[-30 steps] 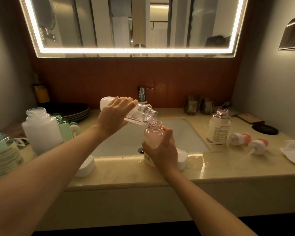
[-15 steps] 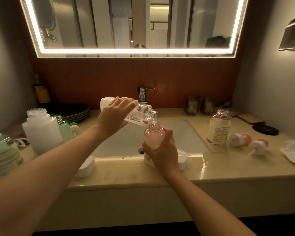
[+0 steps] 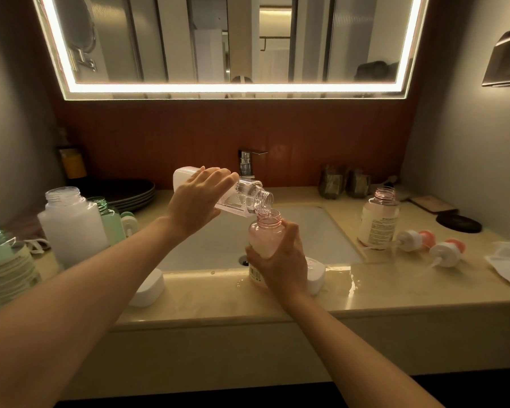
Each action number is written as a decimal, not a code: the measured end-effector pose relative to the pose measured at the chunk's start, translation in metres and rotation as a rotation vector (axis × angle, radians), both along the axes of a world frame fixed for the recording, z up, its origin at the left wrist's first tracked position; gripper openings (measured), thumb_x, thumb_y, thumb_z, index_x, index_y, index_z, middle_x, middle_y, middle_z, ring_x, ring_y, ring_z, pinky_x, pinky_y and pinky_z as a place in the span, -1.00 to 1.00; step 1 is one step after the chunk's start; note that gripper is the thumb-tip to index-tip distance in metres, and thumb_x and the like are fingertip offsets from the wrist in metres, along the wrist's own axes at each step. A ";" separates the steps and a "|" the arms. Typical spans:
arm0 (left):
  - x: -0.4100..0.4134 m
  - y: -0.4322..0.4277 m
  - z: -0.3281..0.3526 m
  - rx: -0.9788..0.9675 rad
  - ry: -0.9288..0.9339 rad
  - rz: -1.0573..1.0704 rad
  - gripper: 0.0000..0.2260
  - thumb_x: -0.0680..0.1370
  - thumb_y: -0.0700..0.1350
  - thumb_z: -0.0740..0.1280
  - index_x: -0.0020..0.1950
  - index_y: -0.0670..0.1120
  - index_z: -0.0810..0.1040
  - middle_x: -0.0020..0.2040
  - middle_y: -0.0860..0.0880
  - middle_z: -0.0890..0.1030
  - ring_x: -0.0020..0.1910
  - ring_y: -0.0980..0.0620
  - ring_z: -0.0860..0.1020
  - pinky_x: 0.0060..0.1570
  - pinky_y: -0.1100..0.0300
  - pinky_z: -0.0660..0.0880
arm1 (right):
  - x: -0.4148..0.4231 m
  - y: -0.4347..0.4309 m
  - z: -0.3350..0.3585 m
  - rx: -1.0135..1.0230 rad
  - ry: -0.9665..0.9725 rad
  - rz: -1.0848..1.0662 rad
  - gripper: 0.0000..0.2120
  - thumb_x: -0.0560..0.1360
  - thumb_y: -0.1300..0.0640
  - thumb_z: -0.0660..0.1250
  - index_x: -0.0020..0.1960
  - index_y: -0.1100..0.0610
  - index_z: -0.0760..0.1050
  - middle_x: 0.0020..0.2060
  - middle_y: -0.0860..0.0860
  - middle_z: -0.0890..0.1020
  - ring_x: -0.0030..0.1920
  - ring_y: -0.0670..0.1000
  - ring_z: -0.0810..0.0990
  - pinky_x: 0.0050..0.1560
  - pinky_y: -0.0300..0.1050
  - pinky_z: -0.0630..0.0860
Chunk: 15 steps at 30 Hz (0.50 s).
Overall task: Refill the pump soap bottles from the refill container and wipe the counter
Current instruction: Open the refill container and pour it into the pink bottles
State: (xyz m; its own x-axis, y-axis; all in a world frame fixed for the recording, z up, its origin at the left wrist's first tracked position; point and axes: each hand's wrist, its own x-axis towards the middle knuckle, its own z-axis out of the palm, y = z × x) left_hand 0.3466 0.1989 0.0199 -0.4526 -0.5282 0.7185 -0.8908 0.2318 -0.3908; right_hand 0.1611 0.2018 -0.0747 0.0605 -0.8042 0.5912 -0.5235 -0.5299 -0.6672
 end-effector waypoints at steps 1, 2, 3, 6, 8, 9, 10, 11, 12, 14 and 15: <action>0.000 0.000 0.000 0.001 0.001 0.000 -0.27 0.13 -0.22 0.63 0.21 -0.13 0.36 0.08 -0.19 0.60 0.02 -0.19 0.60 -0.03 -0.12 0.52 | 0.000 0.000 0.000 0.001 0.000 0.000 -0.27 0.31 -0.12 0.48 0.16 -0.10 -0.02 0.23 0.07 0.42 0.14 0.03 0.47 0.03 -0.14 0.49; 0.000 0.000 0.000 0.003 0.002 -0.001 -0.27 0.13 -0.23 0.63 0.21 -0.13 0.36 0.08 -0.19 0.60 0.02 -0.19 0.60 -0.03 -0.12 0.52 | 0.000 0.000 0.000 0.002 0.001 0.001 -0.27 0.31 -0.13 0.48 0.17 -0.09 -0.02 0.24 0.07 0.42 0.14 0.03 0.47 0.04 -0.14 0.49; 0.000 0.000 0.000 0.003 0.004 -0.001 -0.27 0.13 -0.23 0.63 0.21 -0.13 0.36 0.08 -0.19 0.60 0.02 -0.19 0.60 -0.03 -0.12 0.52 | 0.000 0.000 0.000 0.003 0.000 0.001 -0.27 0.31 -0.13 0.48 0.16 -0.09 -0.02 0.23 0.07 0.42 0.14 0.03 0.47 0.03 -0.14 0.49; 0.000 0.000 0.000 -0.005 0.001 0.001 -0.27 0.13 -0.23 0.63 0.21 -0.13 0.37 0.07 -0.19 0.60 0.02 -0.19 0.60 -0.03 -0.11 0.52 | 0.000 0.000 0.000 0.001 0.000 0.000 -0.27 0.31 -0.13 0.47 0.16 -0.09 -0.02 0.23 0.08 0.42 0.14 0.04 0.47 0.03 -0.12 0.49; 0.000 0.000 0.000 -0.008 0.002 0.002 -0.27 0.12 -0.23 0.63 0.20 -0.13 0.37 0.07 -0.18 0.60 0.02 -0.19 0.60 -0.04 -0.11 0.52 | 0.000 0.000 0.000 -0.001 0.003 -0.003 -0.28 0.31 -0.13 0.47 0.17 -0.09 -0.02 0.23 0.08 0.42 0.14 0.04 0.47 0.04 -0.12 0.50; 0.000 0.000 0.000 -0.008 0.003 0.001 -0.27 0.12 -0.23 0.63 0.20 -0.13 0.37 0.07 -0.18 0.60 0.01 -0.19 0.60 -0.05 -0.11 0.52 | 0.000 0.000 0.000 0.000 0.003 -0.001 -0.28 0.32 -0.13 0.47 0.17 -0.09 -0.02 0.23 0.08 0.41 0.14 0.04 0.47 0.04 -0.12 0.50; 0.000 0.000 0.000 -0.009 0.002 0.001 -0.27 0.12 -0.23 0.63 0.20 -0.13 0.37 0.07 -0.18 0.60 0.01 -0.19 0.60 -0.05 -0.11 0.52 | 0.000 0.000 0.000 0.001 0.003 0.000 -0.28 0.32 -0.13 0.47 0.17 -0.08 -0.03 0.23 0.08 0.41 0.14 0.04 0.47 0.03 -0.12 0.50; 0.000 0.000 0.000 -0.009 -0.001 0.001 -0.27 0.12 -0.24 0.63 0.20 -0.13 0.37 0.07 -0.18 0.60 0.01 -0.19 0.60 -0.05 -0.11 0.52 | 0.000 0.000 0.000 0.002 0.001 0.002 -0.27 0.32 -0.13 0.47 0.17 -0.08 -0.03 0.23 0.08 0.41 0.14 0.04 0.47 0.04 -0.11 0.50; 0.000 0.000 0.001 -0.008 -0.004 0.001 -0.26 0.12 -0.24 0.63 0.20 -0.13 0.37 0.07 -0.18 0.60 0.02 -0.19 0.60 -0.04 -0.11 0.52 | 0.000 0.000 0.000 0.002 -0.001 0.002 -0.27 0.31 -0.13 0.47 0.17 -0.08 -0.03 0.23 0.08 0.42 0.14 0.04 0.47 0.04 -0.10 0.51; 0.000 0.000 0.001 -0.005 -0.008 0.000 -0.26 0.12 -0.23 0.63 0.20 -0.13 0.36 0.08 -0.18 0.60 0.02 -0.19 0.60 -0.02 -0.09 0.52 | 0.000 0.000 0.000 0.000 -0.006 0.004 -0.27 0.31 -0.12 0.48 0.17 -0.09 -0.02 0.23 0.09 0.42 0.14 0.05 0.47 0.05 -0.08 0.52; 0.000 0.000 0.001 -0.003 -0.010 0.000 -0.26 0.12 -0.23 0.63 0.21 -0.13 0.36 0.08 -0.18 0.59 0.03 -0.19 0.60 -0.02 -0.09 0.52 | 0.000 0.001 0.000 0.000 -0.007 0.006 -0.28 0.31 -0.12 0.47 0.16 -0.09 -0.02 0.23 0.09 0.42 0.14 0.05 0.47 0.05 -0.07 0.52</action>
